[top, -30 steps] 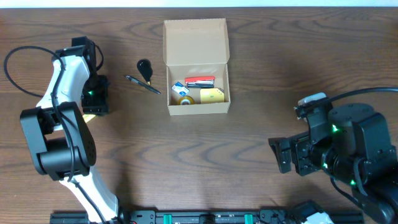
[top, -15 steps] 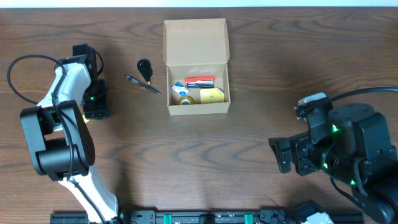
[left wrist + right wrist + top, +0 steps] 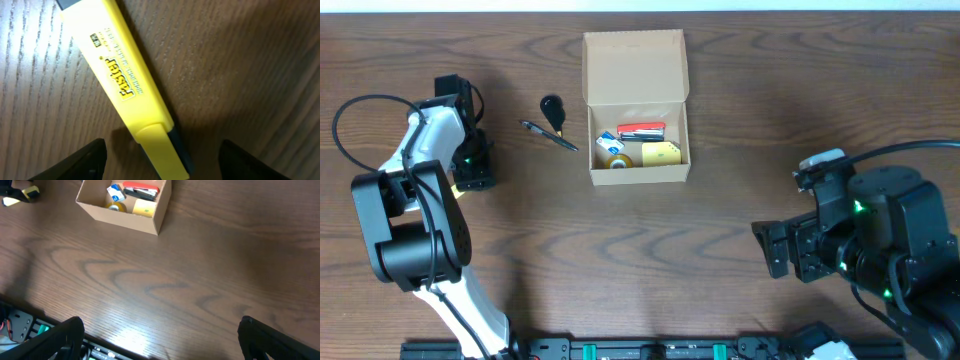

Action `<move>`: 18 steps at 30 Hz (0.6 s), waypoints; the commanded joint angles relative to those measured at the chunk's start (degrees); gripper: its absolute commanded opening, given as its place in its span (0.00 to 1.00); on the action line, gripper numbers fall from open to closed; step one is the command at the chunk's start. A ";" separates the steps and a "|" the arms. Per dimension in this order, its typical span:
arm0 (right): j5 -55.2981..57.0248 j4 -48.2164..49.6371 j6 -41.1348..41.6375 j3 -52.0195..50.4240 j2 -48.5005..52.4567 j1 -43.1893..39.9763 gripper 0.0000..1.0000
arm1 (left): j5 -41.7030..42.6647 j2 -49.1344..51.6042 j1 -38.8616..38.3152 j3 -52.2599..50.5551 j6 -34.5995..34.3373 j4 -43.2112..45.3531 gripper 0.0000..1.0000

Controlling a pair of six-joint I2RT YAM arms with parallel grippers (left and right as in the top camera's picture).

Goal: Pack container
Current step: 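Lower the left gripper onto the yellow highlighter and grasp it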

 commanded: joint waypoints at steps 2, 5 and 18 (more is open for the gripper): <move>0.59 -0.07 -0.55 0.74 -0.04 -0.42 0.99 | -1.29 -0.09 0.35 -1.18 -0.44 0.37 0.72; 0.59 -0.07 -0.55 0.74 -0.04 -0.42 0.99 | -1.07 -0.09 0.35 -2.27 -0.44 1.79 0.72; 0.61 -0.07 -0.55 0.74 -0.04 -0.42 0.99 | 0.20 -0.09 0.33 -2.93 -0.37 2.99 0.34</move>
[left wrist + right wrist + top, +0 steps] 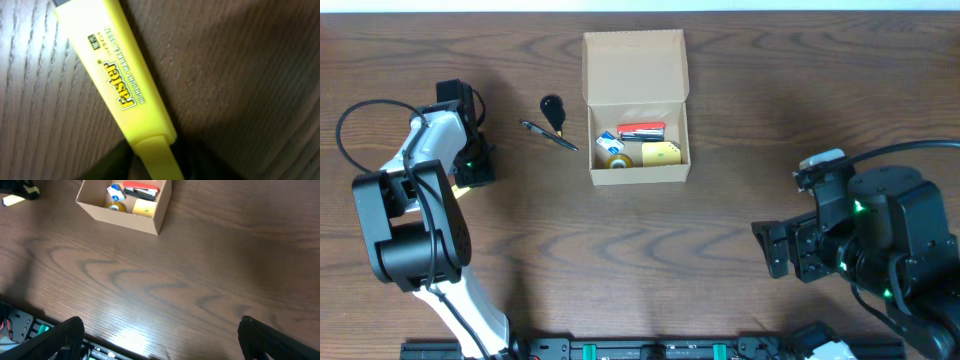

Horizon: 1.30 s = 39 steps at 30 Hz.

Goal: Pack container
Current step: 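Lower the left gripper onto the yellow highlighter and grasp it, then lift the highlighter with the left gripper and carry it into the box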

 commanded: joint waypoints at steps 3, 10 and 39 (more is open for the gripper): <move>0.59 -0.04 -0.57 0.74 -0.04 -0.42 0.99 | 1.20 -0.11 0.28 -0.68 -0.09 0.15 0.27; 0.59 -0.04 -0.57 0.74 -0.04 -0.42 0.99 | 3.48 -0.50 0.28 -0.59 0.13 0.17 0.06; 0.59 -0.04 -0.57 0.74 -0.04 -0.42 0.99 | 16.04 -7.21 -10.34 26.14 85.35 14.40 0.06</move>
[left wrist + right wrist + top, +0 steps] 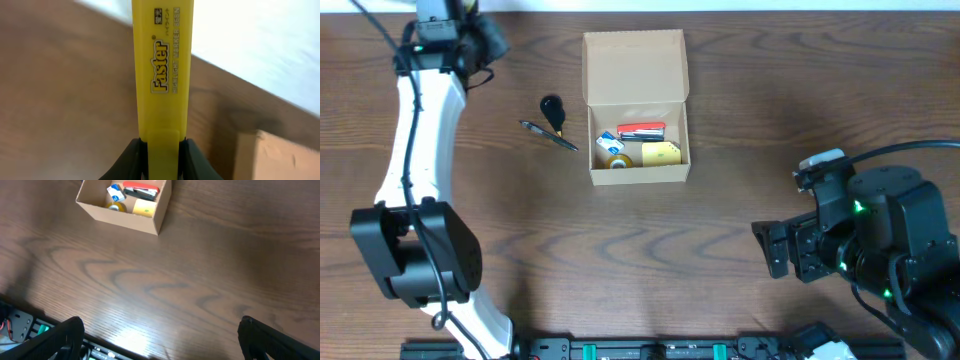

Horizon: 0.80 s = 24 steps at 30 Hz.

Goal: Pack container
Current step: 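Lift the highlighter with the left gripper and carry it into the box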

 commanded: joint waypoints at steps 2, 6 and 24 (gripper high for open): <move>0.61 -0.07 -0.55 0.74 -0.04 -0.42 0.99 | 5.42 -0.98 -3.41 1.62 17.70 2.43 0.06; 0.63 -0.07 -0.55 0.74 -0.04 -0.42 0.99 | 9.86 -0.98 -5.66 1.62 29.24 4.37 0.06; 0.61 -0.07 -0.55 0.74 -0.04 -0.42 0.99 | 13.88 -0.98 -14.34 1.62 88.21 -9.29 0.06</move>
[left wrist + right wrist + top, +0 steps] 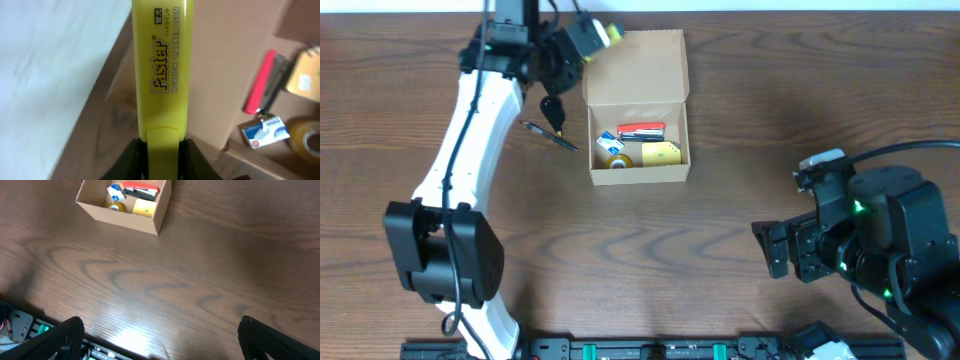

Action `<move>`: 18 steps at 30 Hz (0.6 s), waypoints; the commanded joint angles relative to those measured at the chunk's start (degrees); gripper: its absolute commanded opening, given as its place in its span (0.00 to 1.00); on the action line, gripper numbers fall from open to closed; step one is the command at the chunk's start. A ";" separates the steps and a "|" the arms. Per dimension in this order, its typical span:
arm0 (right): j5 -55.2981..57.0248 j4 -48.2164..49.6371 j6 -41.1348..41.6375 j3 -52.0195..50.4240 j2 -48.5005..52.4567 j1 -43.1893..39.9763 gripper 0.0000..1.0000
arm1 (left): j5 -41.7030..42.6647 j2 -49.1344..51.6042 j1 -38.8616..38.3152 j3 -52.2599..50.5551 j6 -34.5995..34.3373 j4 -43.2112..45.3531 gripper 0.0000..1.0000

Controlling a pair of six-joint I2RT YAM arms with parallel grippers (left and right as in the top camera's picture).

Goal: Pack container
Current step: 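Lift the highlighter with the left gripper and carry it into the box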

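Note:
The cardboard box [636, 70] stands open at the back middle, lid flap laid back. Inside lie a red stapler [641, 130], a blue-and-white packet [607, 142], a tape roll [614, 159] and a yellow pad [661, 153]. My left gripper [160, 150] is shut on a yellow Faster highlighter [161, 65], held in the air over the box's back left corner; its tip [609, 33] shows overhead. The same box contents appear in the left wrist view, with the stapler [260, 82] to the right of the highlighter. My right gripper [159, 335] hangs open over bare table at the right.
A black pen [550, 135] and a small black object [552, 106] lie just left of the box. The table's far edge [770, 10] runs close behind the box. The right arm's body [870, 240] fills the near right.
My left gripper, still shut on the highlighter, has moved from the table's far left corner rightward to the box's back left corner. The right arm has not moved.
My left gripper stood open around the highlighter lying on the table at the left. Then it was shut on it there. Later it held the highlighter up at the far left corner, and now holds it over the box's back left corner.

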 commanded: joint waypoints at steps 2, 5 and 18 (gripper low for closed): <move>0.59 -0.07 -0.55 0.74 -0.04 -0.42 0.99 | 0.87 -0.98 -2.67 1.51 14.69 -3.06 0.06; 0.61 -0.07 -0.55 0.74 -0.04 -0.42 0.99 | 0.92 -0.98 -3.48 1.51 15.82 -4.98 0.06; 0.59 -0.07 -0.55 0.74 -0.04 -0.42 0.99 | -2.56 -0.59 -8.28 0.44 20.48 -17.18 0.06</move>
